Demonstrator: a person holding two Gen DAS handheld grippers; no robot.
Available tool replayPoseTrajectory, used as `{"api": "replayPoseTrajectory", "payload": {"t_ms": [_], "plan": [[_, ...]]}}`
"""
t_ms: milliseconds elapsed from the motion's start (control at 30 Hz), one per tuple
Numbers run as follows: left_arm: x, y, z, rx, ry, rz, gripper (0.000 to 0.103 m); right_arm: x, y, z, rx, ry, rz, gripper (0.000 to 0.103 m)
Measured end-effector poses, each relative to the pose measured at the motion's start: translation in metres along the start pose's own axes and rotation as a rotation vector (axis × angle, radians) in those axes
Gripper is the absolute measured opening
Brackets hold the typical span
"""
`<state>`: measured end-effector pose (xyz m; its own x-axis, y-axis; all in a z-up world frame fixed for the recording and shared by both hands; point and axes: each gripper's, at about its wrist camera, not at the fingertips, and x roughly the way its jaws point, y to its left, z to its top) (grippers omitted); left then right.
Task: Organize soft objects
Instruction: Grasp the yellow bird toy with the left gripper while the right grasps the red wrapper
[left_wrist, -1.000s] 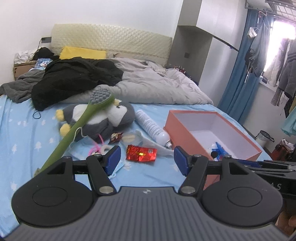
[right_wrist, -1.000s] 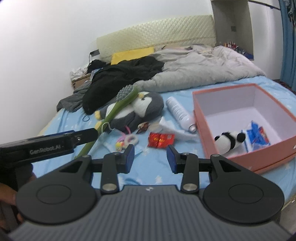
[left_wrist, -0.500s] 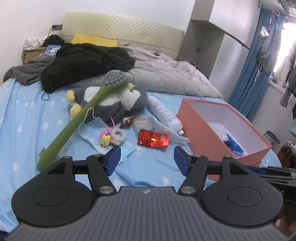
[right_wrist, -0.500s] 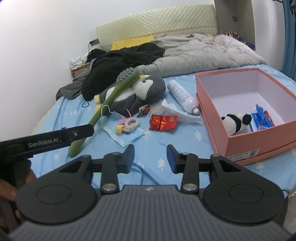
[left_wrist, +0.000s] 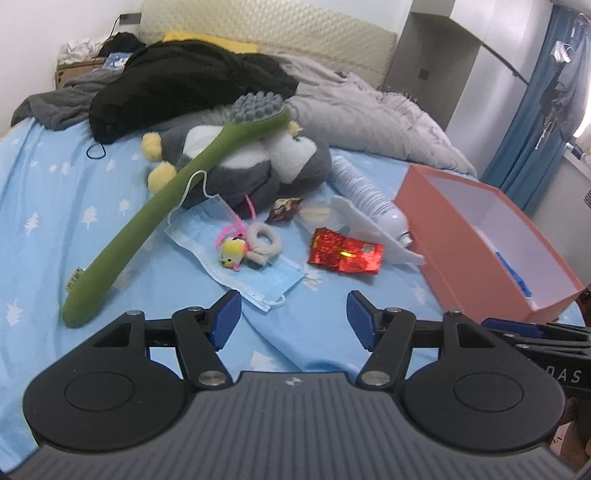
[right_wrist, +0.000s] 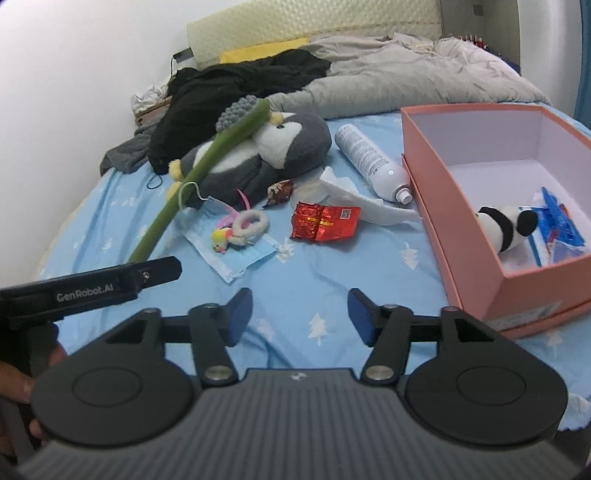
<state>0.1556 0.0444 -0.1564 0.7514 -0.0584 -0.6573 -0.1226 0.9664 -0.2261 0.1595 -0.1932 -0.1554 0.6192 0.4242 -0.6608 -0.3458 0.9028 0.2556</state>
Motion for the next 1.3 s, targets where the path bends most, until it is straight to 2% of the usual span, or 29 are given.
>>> {"api": "replayPoseTrajectory", "payload": {"t_ms": [467,667,700,767,800,1000,1133,1300], "plan": [[0.1,0.048,0.021,-0.044,0.005,0.058,0.056,0.11,-0.032,0.028,0.034,0.037,-0.04,0.066],[0.13,0.062,0.029,-0.067,0.005,0.068,0.056,0.15,-0.039,0.039,0.037,0.059,-0.042,0.068],[0.134,0.063,0.03,-0.065,0.005,0.069,0.056,0.155,-0.039,0.04,0.033,0.06,-0.045,0.069],[0.142,0.065,0.032,-0.058,0.009,0.069,0.056,0.164,-0.04,0.044,0.032,0.061,-0.039,0.085],[0.145,0.066,0.033,-0.056,0.01,0.071,0.056,0.167,-0.04,0.045,0.034,0.056,-0.033,0.086],[0.158,0.077,0.033,-0.082,0.009,0.072,0.055,0.189,-0.038,0.051,0.051,0.06,-0.002,0.086],[0.165,0.077,0.031,-0.07,0.021,0.047,0.051,0.203,-0.033,0.052,0.056,0.054,0.001,0.086],[0.169,0.072,0.029,-0.055,0.043,0.008,0.04,0.215,-0.032,0.055,0.07,0.044,-0.016,0.087]]}}
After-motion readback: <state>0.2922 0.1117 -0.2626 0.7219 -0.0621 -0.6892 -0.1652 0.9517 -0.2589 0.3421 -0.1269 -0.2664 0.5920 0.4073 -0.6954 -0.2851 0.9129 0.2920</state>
